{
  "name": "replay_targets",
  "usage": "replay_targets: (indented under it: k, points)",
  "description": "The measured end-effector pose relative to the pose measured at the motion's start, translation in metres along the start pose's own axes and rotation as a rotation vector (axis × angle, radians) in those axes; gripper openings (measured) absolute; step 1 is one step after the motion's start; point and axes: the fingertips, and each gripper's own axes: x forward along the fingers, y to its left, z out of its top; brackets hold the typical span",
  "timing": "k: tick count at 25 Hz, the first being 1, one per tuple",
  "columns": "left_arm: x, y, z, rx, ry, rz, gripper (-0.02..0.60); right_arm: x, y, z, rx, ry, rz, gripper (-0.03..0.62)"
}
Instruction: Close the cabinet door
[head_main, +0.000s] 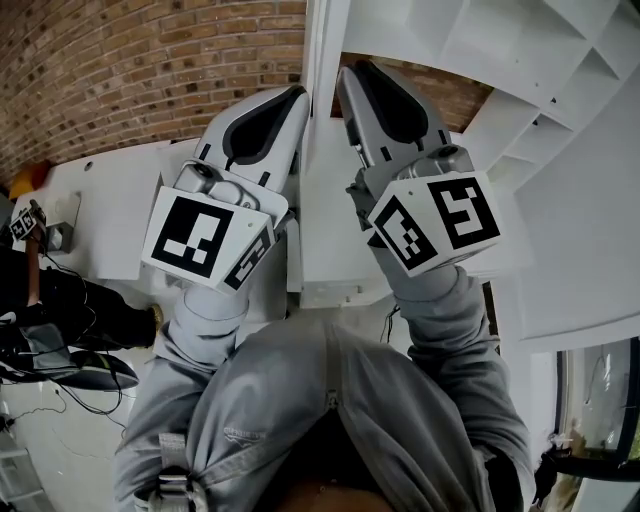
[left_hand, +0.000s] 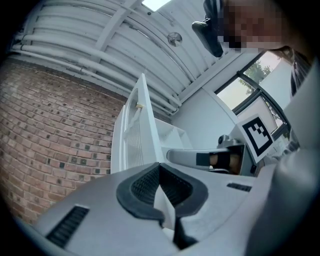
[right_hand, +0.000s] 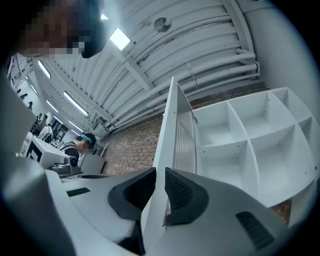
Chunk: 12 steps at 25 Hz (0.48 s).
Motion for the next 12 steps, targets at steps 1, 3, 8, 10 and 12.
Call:
replay_targets:
  k: [1, 3, 8, 10, 12]
  points:
    - [0.001, 0.001, 0.001, 0.005, -0.001, 0.002, 0.003, 0.002, 0.0, 0.0, -0.004, 0.004, 0.003, 0.06]
    - [0.002, 0.002, 0.002, 0.008, -0.002, 0.004, 0.003, 0.005, 0.0, 0.001, -0.01, 0.011, 0.01, 0.109]
    - [0.004, 0.006, 0.001, 0.018, -0.005, 0.012, 0.003, 0.014, 0.004, -0.001, -0.011, 0.025, 0.032, 0.133]
    - [0.004, 0.009, -0.001, 0.016, -0.002, 0.014, 0.003, 0.02, 0.005, -0.004, -0.007, 0.035, 0.037, 0.137]
    - [0.005, 0.011, -0.003, 0.013, 0.0, 0.015, 0.003, 0.023, 0.005, -0.007, 0.0, 0.042, 0.032, 0.14]
